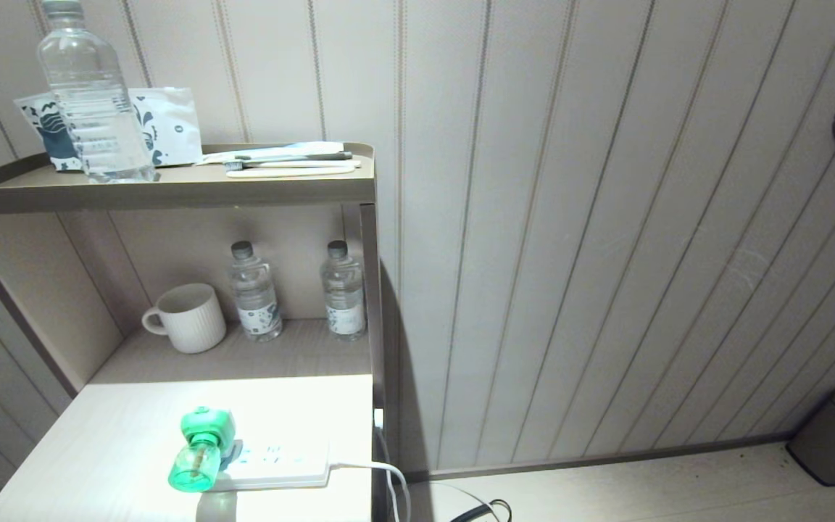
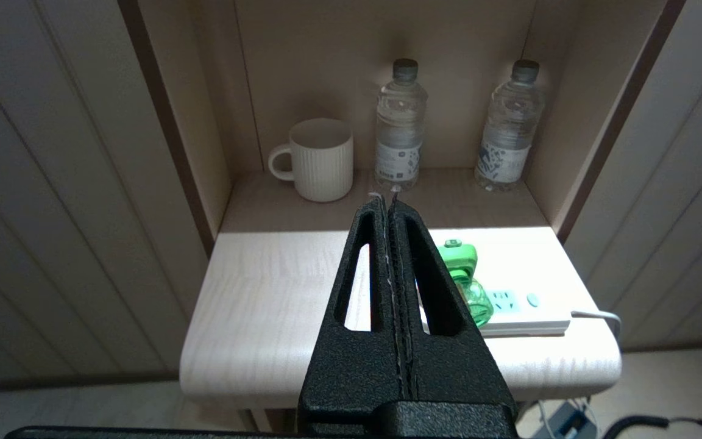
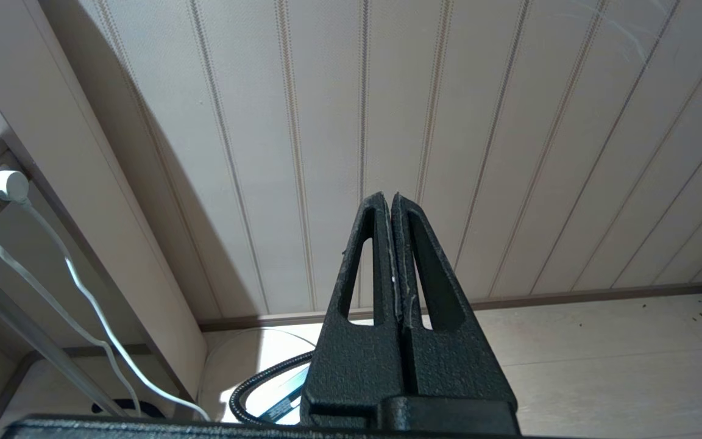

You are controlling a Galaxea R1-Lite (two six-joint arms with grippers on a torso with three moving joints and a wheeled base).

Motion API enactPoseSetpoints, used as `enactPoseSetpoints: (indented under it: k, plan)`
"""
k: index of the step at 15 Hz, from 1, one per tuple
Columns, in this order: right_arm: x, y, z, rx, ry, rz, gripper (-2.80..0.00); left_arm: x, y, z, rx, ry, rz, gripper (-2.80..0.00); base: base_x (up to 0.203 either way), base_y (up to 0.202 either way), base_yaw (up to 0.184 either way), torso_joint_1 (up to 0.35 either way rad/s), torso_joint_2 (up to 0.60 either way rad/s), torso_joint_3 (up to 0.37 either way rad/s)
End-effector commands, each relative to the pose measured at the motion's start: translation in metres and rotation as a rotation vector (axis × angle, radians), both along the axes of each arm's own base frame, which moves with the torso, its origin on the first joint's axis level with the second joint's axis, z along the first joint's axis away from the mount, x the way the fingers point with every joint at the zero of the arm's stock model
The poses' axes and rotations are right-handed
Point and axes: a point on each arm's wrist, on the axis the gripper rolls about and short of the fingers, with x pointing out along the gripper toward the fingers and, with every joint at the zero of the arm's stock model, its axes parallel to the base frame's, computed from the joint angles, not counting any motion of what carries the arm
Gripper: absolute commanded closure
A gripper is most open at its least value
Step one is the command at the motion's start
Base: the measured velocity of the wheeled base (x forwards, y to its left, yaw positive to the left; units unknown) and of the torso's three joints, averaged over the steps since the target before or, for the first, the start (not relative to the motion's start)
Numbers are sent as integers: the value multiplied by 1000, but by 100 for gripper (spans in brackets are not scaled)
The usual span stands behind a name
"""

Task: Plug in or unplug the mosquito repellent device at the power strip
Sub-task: Hold the socket with your right hand and unplug it with your left hand

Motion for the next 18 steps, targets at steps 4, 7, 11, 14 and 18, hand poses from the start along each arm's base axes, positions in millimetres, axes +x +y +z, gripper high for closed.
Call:
enactPoseSetpoints:
  k: [4, 7, 11, 14, 18]
  plan:
    - [0, 0, 0, 0, -1, 0, 0, 50, -1, 57, -5, 380, -11, 0, 0, 0, 0, 0, 0, 0]
    - [0, 0, 0, 0, -1, 0, 0, 95, -2, 68, -22, 639, -52, 0, 0, 0, 0, 0, 0, 0]
    - [0, 0, 0, 0, -1, 0, 0, 149, -10, 61, -116, 957, -116, 0, 0, 0, 0, 0, 0, 0]
    - [0, 0, 0, 0, -1, 0, 0, 163, -39, 48, -119, 1092, -226, 0, 0, 0, 0, 0, 0, 0]
    - [0, 0, 0, 0, -1, 0, 0, 196, -68, 29, -118, 1214, -139, -280, 0, 0, 0, 0, 0, 0]
